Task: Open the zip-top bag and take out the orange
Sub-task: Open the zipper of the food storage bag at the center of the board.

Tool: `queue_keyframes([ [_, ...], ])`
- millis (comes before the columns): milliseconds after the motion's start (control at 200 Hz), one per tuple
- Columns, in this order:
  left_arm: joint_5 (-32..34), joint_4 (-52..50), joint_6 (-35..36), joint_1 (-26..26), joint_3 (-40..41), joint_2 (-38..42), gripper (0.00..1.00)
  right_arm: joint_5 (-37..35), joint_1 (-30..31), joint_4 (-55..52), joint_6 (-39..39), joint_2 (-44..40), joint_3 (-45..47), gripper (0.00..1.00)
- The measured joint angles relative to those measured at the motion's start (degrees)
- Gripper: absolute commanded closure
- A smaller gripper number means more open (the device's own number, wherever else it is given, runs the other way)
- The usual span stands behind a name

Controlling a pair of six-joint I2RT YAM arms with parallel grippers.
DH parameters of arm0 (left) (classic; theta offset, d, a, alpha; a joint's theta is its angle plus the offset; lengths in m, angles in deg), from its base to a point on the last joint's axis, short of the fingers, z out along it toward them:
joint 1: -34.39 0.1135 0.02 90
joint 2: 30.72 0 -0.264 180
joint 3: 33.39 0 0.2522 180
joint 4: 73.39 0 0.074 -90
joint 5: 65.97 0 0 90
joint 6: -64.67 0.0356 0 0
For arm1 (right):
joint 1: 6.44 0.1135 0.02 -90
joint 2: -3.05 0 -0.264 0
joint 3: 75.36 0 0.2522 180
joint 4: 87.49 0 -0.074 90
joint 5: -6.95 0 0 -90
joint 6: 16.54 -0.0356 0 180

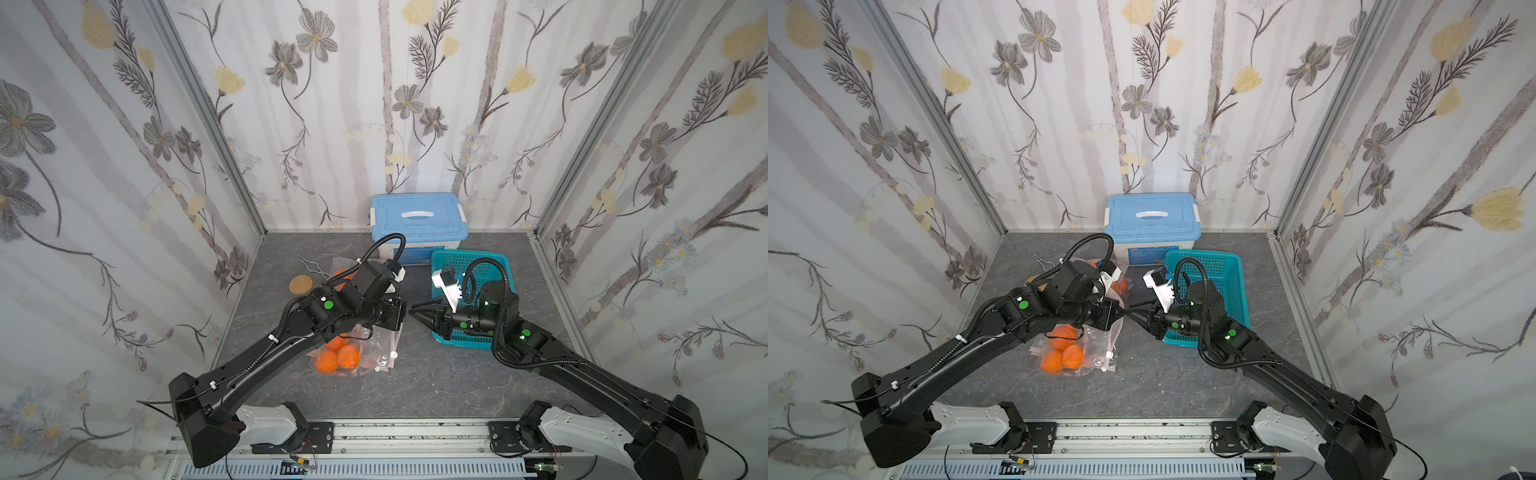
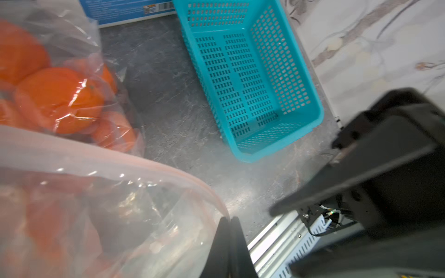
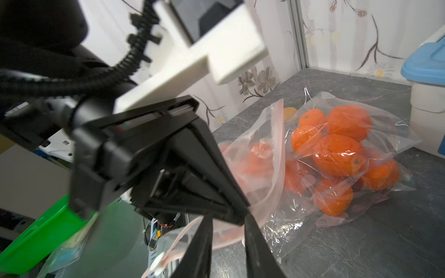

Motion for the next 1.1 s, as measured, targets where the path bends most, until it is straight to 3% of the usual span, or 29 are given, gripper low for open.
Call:
queue_keyframes([
  [295, 3.72, -0.79, -1.46, 0.28, 6.12, 5.07, 1.0, -3.41, 5.09, 5.35, -2.47, 6.51, -0.55, 0.66],
  [415, 4.68, -1.16, -1.53, 0.28, 6.25, 5.01, 1.0, -6.21, 5.81, 5.42, -2.45, 6.25, 0.57, 0.7],
  [665, 3.3, 1.84, -2.95, -0.02, 6.58, 5.53, 1.0, -10.67, 5.99, 4.44, -1.03, 3.28, 6.71, 0.68],
  [819, 0.72, 5.2, -3.96, -0.09, 8.22, 5.92, 1.0, -10.05, 6.82, 2.12, 3.8, 4.74, 5.51, 0.66],
  [1099, -2.16, 8.66, -5.55, -0.09, 10.43, 6.12, 1.0, -10.01, 10.16, -0.92, 18.16, 9.18, 1.68, 0.52],
])
